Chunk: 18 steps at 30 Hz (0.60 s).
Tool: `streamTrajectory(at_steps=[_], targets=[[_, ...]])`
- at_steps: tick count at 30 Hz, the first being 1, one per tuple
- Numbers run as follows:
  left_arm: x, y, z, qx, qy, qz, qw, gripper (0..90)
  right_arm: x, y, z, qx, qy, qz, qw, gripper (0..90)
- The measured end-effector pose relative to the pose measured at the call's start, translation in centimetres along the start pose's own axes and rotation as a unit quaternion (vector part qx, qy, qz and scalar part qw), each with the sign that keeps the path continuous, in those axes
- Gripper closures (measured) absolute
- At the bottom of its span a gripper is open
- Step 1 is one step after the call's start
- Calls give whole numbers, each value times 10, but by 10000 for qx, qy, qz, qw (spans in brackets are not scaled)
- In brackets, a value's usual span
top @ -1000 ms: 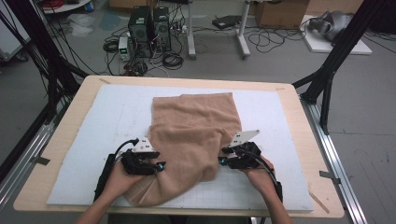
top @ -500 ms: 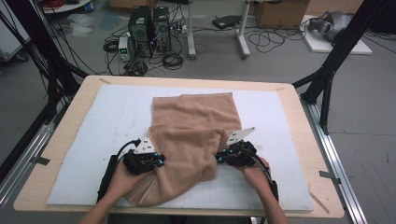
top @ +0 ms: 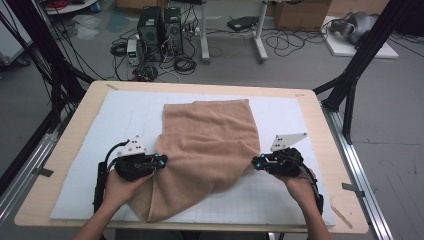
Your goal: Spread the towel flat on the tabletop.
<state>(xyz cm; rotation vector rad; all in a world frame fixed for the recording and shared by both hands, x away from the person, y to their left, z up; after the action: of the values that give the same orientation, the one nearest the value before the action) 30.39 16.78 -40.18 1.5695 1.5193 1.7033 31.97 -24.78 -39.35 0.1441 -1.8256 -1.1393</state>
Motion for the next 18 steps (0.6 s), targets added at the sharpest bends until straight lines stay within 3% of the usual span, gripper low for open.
streamTrajectory(at_steps=[5, 12, 15, 17, 18], targets=[[-15, 8, 20, -24, 358, 222, 9991, 865, -18, 9, -8, 6, -130, 184, 9997, 840], [-38, 11, 66, 326, 762, 371, 9959, 865, -63, 20, -32, -242, -229, 547, 9979, 840], [-47, 10, 82, 417, 950, 386, 9938, 865, -79, 25, -40, -399, -227, 564, 9973, 841], [-53, 7, 88, 563, 904, 489, 9931, 863, -85, 27, -44, -509, -198, 532, 9971, 837], [-54, 8, 88, 508, 920, 509, 9932, 858, -86, 28, -45, -530, -218, 537, 9969, 831]])
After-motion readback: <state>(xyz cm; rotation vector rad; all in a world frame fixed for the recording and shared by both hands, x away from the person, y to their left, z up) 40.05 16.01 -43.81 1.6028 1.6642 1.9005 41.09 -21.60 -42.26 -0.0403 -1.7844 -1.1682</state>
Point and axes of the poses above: each handheld gripper's, and its own axes: x roughly backward along the jaws, y roughly out of its top, z roughly to its left, the point moved 2 cm from there along -x, roughly forward along the jaws, and after that the axes turned 14 degrees about -y, right-handed, at the moved point
